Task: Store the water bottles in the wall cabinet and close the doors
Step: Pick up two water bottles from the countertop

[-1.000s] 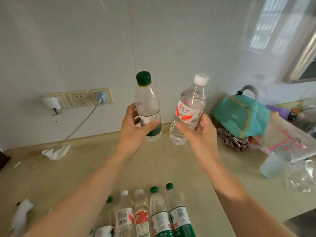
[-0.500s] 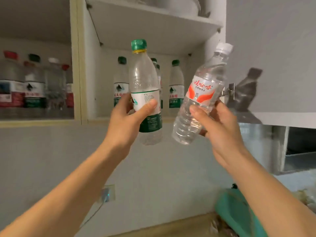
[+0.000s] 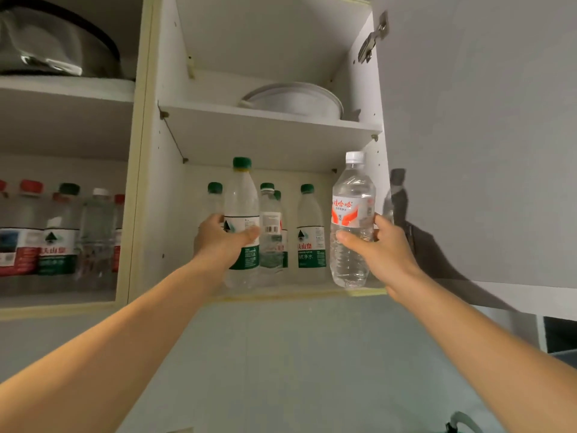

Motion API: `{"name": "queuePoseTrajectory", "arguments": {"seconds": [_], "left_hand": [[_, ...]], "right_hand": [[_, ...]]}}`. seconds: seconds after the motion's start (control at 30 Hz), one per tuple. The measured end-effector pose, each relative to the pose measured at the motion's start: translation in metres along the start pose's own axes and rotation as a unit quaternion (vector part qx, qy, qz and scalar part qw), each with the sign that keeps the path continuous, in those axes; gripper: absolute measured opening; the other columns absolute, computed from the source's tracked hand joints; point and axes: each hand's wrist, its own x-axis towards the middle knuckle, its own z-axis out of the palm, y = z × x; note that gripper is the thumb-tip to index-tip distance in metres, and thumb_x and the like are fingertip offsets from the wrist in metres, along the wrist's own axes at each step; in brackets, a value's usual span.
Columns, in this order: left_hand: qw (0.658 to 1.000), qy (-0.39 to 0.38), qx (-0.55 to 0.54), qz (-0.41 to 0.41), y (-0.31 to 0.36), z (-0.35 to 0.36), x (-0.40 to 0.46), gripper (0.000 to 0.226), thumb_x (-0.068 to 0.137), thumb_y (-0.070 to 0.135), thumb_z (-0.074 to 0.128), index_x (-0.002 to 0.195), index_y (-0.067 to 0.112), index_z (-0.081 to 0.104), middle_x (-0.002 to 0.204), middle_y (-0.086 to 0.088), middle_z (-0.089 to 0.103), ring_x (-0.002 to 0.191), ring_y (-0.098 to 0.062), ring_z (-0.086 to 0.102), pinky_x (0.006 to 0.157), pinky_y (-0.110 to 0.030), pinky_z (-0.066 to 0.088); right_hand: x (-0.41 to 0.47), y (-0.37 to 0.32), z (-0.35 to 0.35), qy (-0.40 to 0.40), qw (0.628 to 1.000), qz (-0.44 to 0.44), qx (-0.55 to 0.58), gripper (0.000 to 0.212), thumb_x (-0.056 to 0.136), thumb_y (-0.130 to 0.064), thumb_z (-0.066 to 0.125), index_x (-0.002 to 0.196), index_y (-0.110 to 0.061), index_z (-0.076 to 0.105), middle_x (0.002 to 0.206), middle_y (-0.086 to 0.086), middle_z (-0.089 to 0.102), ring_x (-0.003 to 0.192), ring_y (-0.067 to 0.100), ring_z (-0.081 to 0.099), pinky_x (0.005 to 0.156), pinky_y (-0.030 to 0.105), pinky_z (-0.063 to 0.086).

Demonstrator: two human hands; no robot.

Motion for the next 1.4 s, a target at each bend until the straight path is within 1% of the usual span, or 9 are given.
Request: {"name": "queuePoseTrajectory", "arguments": {"seconds": [0.1, 0.2, 0.3, 0.47, 0.6, 0.73, 0.93, 1.3, 1.4], "left_hand": [[1.0, -0.009, -0.003, -0.014, -0.016, 0.009, 0.01, 0.042, 0.085, 0.026, 0.08, 0.122, 0.018, 0.061, 0.119, -0.003, 0.067, 0.1, -0.021, 0.062, 0.093, -0.044, 0.054], [1.0, -0.02, -0.001, -0.003, -0.026, 0.018, 0.021, 0.027, 0.088, 0.026, 0.077, 0.108, 0.024, 0.06, 0.103, 0.004, 0.066, 0.083, -0.008, 0.061, 0.072, -0.029, 0.05], [0.999, -0.044, 0.013, -0.005, -0.033, 0.027, 0.029, 0.027, 0.092, 0.029, 0.074, 0.114, 0.022, 0.06, 0.098, 0.007, 0.065, 0.085, -0.009, 0.063, 0.065, -0.025, 0.048], [0.993, -0.114, 0.009, -0.033, -0.039, 0.044, 0.04, 0.035, 0.095, 0.034, 0.067, 0.126, 0.022, 0.055, 0.113, 0.002, 0.069, 0.099, -0.016, 0.067, 0.075, -0.03, 0.053], [0.986, -0.162, -0.013, -0.045, -0.04, 0.065, 0.047, 0.036, 0.095, 0.036, 0.067, 0.125, 0.026, 0.05, 0.114, 0.004, 0.067, 0.101, -0.015, 0.066, 0.081, -0.032, 0.053], [0.988, -0.149, -0.007, -0.032, -0.046, 0.09, 0.054, 0.047, 0.096, 0.035, 0.067, 0.135, 0.018, 0.048, 0.125, -0.001, 0.065, 0.11, -0.02, 0.065, 0.095, -0.038, 0.053], [0.991, -0.128, -0.002, -0.025, -0.049, 0.112, 0.059, 0.046, 0.096, 0.031, 0.069, 0.134, 0.017, 0.047, 0.12, 0.001, 0.063, 0.095, -0.012, 0.062, 0.072, -0.024, 0.049], [0.986, -0.154, 0.064, -0.025, -0.045, 0.116, 0.054, 0.059, 0.094, 0.02, 0.071, 0.144, 0.013, 0.042, 0.139, -0.006, 0.06, 0.119, -0.021, 0.06, 0.103, -0.038, 0.049], [0.981, -0.164, 0.107, -0.004, -0.043, 0.11, 0.049, 0.053, 0.094, 0.017, 0.07, 0.142, 0.015, 0.048, 0.139, -0.006, 0.06, 0.115, -0.02, 0.059, 0.099, -0.035, 0.048]], "right_hand": [[0.021, 0.016, 0.002, -0.015, 0.999, 0.032, -0.003, 0.032, 0.08, -0.034, 0.085, 0.106, -0.033, 0.066, 0.104, -0.009, 0.075, 0.1, 0.015, 0.07, 0.094, 0.047, 0.056], [0.039, 0.031, 0.007, -0.024, 0.999, 0.046, -0.002, 0.037, 0.079, -0.035, 0.086, 0.11, -0.032, 0.066, 0.106, -0.01, 0.074, 0.102, 0.015, 0.069, 0.093, 0.045, 0.054], [0.054, 0.046, 0.013, -0.027, 0.998, 0.059, -0.016, 0.046, 0.08, -0.039, 0.084, 0.12, -0.029, 0.063, 0.113, -0.009, 0.07, 0.108, 0.017, 0.065, 0.092, 0.042, 0.052], [0.069, 0.067, 0.021, -0.041, 0.996, 0.065, -0.047, 0.057, 0.087, -0.045, 0.076, 0.137, -0.027, 0.056, 0.133, -0.005, 0.063, 0.12, 0.021, 0.059, 0.101, 0.048, 0.05], [0.073, 0.074, 0.026, -0.043, 0.995, 0.04, -0.083, 0.057, 0.085, -0.05, 0.076, 0.134, -0.028, 0.059, 0.131, -0.004, 0.064, 0.117, 0.021, 0.06, 0.1, 0.046, 0.051], [0.076, 0.08, 0.028, -0.04, 0.993, 0.034, -0.11, 0.056, 0.083, -0.05, 0.078, 0.13, -0.026, 0.06, 0.127, -0.003, 0.066, 0.114, 0.021, 0.062, 0.101, 0.049, 0.052], [0.086, 0.087, 0.03, -0.034, 0.991, 0.046, -0.122, 0.057, 0.082, -0.049, 0.08, 0.129, -0.024, 0.06, 0.125, -0.002, 0.066, 0.109, 0.02, 0.063, 0.09, 0.038, 0.053], [0.083, 0.088, 0.035, -0.037, 0.983, 0.055, -0.173, 0.055, 0.082, -0.047, 0.081, 0.127, -0.024, 0.06, 0.123, 0.0, 0.069, 0.105, 0.022, 0.063, 0.086, 0.034, 0.049], [0.08, 0.084, 0.033, -0.057, 0.978, 0.057, -0.193, 0.056, 0.085, -0.045, 0.079, 0.132, -0.023, 0.058, 0.127, 0.001, 0.068, 0.109, 0.024, 0.064, 0.088, 0.036, 0.051]]}}
